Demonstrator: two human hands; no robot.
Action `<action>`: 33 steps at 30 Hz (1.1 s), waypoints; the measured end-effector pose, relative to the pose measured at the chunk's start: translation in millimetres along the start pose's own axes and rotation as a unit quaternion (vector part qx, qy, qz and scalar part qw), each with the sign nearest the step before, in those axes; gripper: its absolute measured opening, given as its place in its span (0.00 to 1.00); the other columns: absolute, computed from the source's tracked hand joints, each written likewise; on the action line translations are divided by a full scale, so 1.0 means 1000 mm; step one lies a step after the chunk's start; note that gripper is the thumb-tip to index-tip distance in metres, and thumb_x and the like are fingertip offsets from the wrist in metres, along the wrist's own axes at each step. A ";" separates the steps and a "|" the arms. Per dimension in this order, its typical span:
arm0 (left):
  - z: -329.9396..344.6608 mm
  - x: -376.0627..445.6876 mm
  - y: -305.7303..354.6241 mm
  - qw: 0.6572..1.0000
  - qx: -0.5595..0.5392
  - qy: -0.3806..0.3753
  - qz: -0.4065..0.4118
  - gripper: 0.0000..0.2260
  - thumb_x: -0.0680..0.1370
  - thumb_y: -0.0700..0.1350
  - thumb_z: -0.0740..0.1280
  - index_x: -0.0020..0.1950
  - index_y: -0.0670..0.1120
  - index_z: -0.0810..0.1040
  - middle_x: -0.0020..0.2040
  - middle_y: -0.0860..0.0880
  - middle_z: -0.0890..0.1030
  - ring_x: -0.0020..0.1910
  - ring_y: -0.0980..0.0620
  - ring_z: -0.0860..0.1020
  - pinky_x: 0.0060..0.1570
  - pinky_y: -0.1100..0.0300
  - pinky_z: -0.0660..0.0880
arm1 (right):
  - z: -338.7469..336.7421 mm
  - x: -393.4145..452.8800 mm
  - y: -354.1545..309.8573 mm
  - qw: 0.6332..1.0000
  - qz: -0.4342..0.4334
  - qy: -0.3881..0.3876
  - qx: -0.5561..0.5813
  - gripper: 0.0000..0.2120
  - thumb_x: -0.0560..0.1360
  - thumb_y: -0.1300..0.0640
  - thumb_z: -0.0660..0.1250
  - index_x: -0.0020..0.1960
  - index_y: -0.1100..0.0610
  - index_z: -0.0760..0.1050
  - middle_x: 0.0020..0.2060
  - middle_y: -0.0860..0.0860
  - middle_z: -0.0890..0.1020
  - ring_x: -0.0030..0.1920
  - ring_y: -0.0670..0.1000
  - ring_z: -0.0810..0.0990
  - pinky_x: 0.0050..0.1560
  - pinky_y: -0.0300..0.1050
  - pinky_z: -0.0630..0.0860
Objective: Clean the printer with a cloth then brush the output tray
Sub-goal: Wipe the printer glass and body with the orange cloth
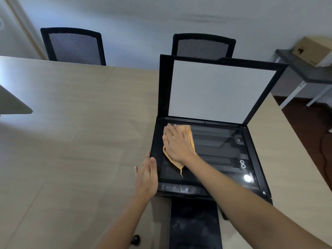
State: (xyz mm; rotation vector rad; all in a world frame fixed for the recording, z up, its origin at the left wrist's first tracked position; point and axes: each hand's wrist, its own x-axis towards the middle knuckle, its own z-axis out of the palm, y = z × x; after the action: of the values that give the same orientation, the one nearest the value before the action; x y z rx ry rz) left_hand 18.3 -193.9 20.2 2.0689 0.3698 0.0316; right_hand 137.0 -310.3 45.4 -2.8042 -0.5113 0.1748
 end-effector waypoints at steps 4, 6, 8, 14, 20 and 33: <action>-0.001 0.004 -0.005 0.998 -0.066 -0.014 0.000 0.41 0.70 0.73 0.35 0.76 0.53 0.58 0.76 0.55 0.63 0.76 0.56 0.58 0.77 0.46 0.46 | 0.005 -0.064 -0.013 0.998 -0.053 -0.033 0.003 0.27 0.82 0.47 0.39 0.78 0.55 0.49 0.78 0.49 0.50 0.78 0.49 0.44 0.76 0.53 0.45; -0.001 0.005 -0.004 0.994 -0.103 -0.026 -0.008 0.41 0.70 0.74 0.36 0.76 0.54 0.59 0.75 0.56 0.63 0.75 0.57 0.58 0.76 0.47 0.50 | 0.007 -0.093 -0.019 0.996 -0.075 -0.042 0.008 0.30 0.80 0.43 0.34 0.78 0.54 0.49 0.78 0.48 0.49 0.78 0.48 0.43 0.76 0.52 0.44; -0.003 0.005 -0.004 0.992 -0.122 -0.038 -0.011 0.43 0.69 0.76 0.37 0.76 0.54 0.58 0.76 0.55 0.62 0.76 0.58 0.57 0.77 0.48 0.50 | 0.007 -0.115 -0.021 0.994 -0.098 -0.050 0.012 0.29 0.80 0.44 0.36 0.78 0.53 0.51 0.78 0.47 0.50 0.78 0.47 0.44 0.76 0.50 0.42; -0.004 0.006 -0.003 0.994 -0.094 -0.045 -0.022 0.43 0.68 0.76 0.35 0.76 0.55 0.56 0.77 0.55 0.60 0.76 0.56 0.56 0.76 0.46 0.49 | -0.001 -0.144 -0.007 0.982 -0.160 -0.068 0.068 0.21 0.81 0.55 0.51 0.74 0.51 0.63 0.76 0.46 0.60 0.77 0.45 0.50 0.76 0.44 0.42; -0.001 0.009 -0.009 0.997 -0.072 -0.036 -0.016 0.39 0.72 0.73 0.35 0.76 0.55 0.57 0.76 0.54 0.62 0.76 0.54 0.57 0.76 0.44 0.50 | 0.008 -0.167 0.010 0.998 -0.061 -0.001 -0.033 0.25 0.82 0.46 0.40 0.77 0.50 0.54 0.77 0.47 0.55 0.78 0.48 0.49 0.76 0.51 0.46; 0.001 0.009 -0.008 1.000 0.016 -0.007 -0.025 0.28 0.81 0.58 0.38 0.77 0.50 0.57 0.76 0.45 0.63 0.76 0.43 0.57 0.75 0.42 0.47 | 0.002 -0.186 0.063 0.987 0.154 0.022 -0.039 0.31 0.78 0.40 0.35 0.78 0.51 0.42 0.78 0.51 0.44 0.78 0.53 0.41 0.76 0.56 0.41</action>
State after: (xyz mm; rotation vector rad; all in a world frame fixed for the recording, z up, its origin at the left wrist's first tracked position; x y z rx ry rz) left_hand 25.5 -188.6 11.9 2.0899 0.4166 -0.0200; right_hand -15.8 -433.7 37.2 -2.9418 -0.0718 0.1569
